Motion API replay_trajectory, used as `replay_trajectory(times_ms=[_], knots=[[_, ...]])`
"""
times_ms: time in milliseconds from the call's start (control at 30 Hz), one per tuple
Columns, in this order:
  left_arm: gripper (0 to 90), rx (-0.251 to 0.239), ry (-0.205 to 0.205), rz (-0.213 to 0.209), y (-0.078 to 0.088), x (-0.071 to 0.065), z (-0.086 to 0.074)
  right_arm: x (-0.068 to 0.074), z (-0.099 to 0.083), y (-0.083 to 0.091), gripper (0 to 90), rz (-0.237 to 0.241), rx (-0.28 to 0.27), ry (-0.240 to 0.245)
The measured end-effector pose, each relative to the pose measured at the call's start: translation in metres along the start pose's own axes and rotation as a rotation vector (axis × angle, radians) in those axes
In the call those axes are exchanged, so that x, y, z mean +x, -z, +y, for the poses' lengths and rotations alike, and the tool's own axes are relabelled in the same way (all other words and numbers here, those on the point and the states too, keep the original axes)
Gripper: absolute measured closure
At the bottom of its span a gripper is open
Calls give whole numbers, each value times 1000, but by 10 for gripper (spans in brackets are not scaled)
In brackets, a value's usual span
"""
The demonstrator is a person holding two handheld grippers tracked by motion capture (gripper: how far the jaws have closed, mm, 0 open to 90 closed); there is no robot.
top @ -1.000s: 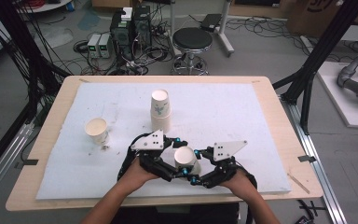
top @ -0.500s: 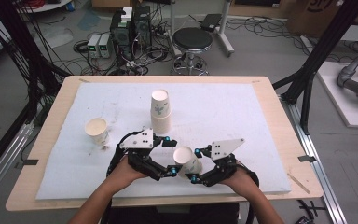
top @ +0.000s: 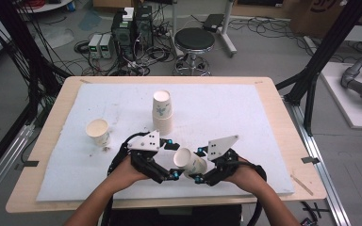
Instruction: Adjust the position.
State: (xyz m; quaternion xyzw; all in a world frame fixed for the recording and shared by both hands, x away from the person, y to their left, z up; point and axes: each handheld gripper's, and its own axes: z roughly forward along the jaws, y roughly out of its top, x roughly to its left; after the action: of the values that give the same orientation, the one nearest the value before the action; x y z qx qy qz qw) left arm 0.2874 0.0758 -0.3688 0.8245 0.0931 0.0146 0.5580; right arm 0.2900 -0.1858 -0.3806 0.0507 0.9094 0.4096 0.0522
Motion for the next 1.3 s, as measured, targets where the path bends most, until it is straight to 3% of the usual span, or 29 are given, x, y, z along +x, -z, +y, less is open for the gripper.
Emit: replay_trajectory(times_ms=[267,567,733,867,933,1300], knots=[[176,43,-15,-1,-1,2,5,-1,10,0,315,0,92,45],[178,103,-40,-14,-6,1,10,-1,20,-2,315,7,156,74],[190,131,-32,-16,-10,2,12,0,24,-4,315,9,196,87],[250,141,-29,-29,-13,4,10,1,26,-4,323,10,193,93],[341,154,-23,-36,-15,6,8,1,25,-7,341,8,186,96],[358,172,-49,-45,-18,6,5,1,21,-9,309,15,177,79]])
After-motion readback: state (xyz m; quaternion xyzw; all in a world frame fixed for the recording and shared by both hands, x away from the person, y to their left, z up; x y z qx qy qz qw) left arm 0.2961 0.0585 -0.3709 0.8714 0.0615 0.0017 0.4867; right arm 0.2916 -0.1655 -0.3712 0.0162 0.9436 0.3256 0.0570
